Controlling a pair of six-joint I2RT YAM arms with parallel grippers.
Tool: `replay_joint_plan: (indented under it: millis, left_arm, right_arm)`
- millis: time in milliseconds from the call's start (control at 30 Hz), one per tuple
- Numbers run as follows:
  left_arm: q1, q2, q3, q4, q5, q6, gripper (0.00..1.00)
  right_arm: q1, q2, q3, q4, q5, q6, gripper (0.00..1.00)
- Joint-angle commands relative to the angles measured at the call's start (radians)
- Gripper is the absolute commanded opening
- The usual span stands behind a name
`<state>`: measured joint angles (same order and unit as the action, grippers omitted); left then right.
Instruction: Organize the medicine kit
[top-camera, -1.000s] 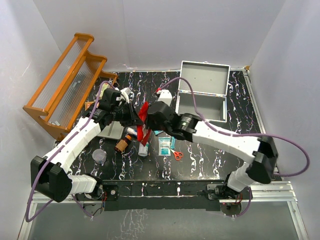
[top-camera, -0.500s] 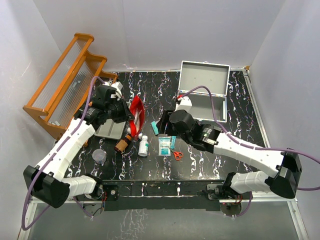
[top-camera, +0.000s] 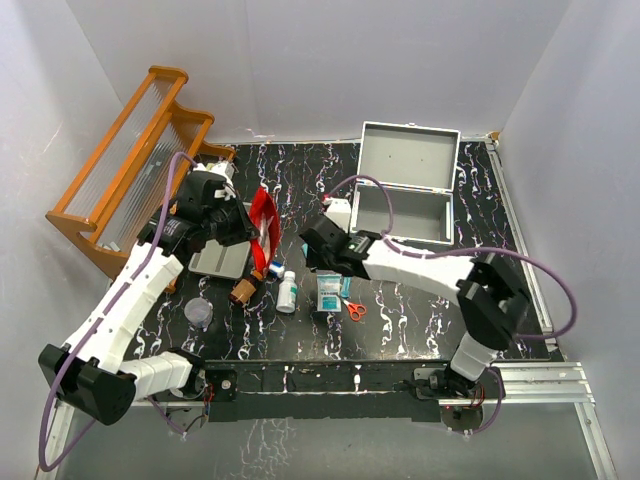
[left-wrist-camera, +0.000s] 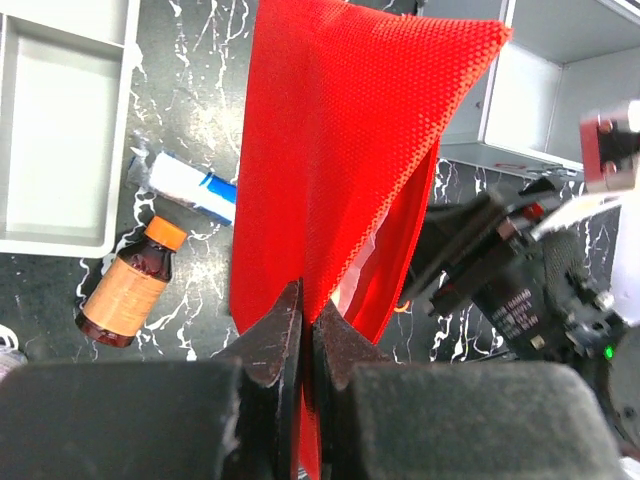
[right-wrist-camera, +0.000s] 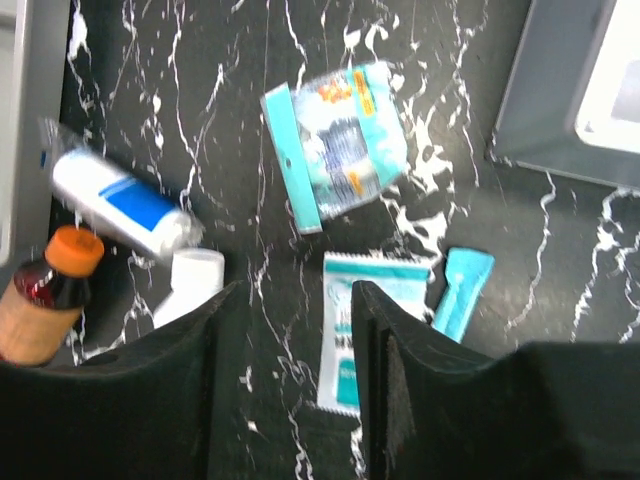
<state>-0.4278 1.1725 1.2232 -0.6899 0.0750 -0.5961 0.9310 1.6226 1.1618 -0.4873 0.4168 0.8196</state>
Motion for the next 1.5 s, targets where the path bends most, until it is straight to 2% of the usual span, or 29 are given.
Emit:
replay_joint_plan:
  millis: [0, 367, 567, 867, 1100, 1300, 1467]
  left_arm:
    - [-0.001, -0.060, 0.018, -0.029, -0.060, -0.011, 0.00]
    - [-0.001, -0.096, -0.007, -0.071, -0.202, -0.064, 0.00]
    - [0.003, -0.102, -0.025, -0.058, -0.208, -0.077, 0.00]
    - [0.007, -0.093, -0.026, -0.051, -0.211, -0.072, 0.00]
    - [0.011, -0.103, -0.029, -0.047, -0.226, -0.077, 0.00]
    - [0.012, -0.102, -0.030, -0.046, -0.217, -0.080, 0.00]
    - [0.012, -0.099, -0.021, -0.062, -0.220, -0.073, 0.00]
  right_arm:
    - [-0.034, 0.091, 0.148, 0.008, 0.048, 0.009, 0.41]
    - [-0.101, 0.324, 0.279, 0.071, -0.031, -0.097, 0.40]
    - [-0.103, 0.390, 0.302, 0.066, -0.099, -0.179, 0.42]
    - [-0.103, 0.377, 0.235, 0.020, -0.199, -0.325, 0.32]
    - [-0.103, 0.329, 0.232, -0.039, -0.277, -0.329, 0.31]
    - [-0.103, 0.335, 0.318, -0.059, -0.227, -0.304, 0.32]
    - [-0.099, 0.375, 0.361, -0.064, -0.205, -0.370, 0.33]
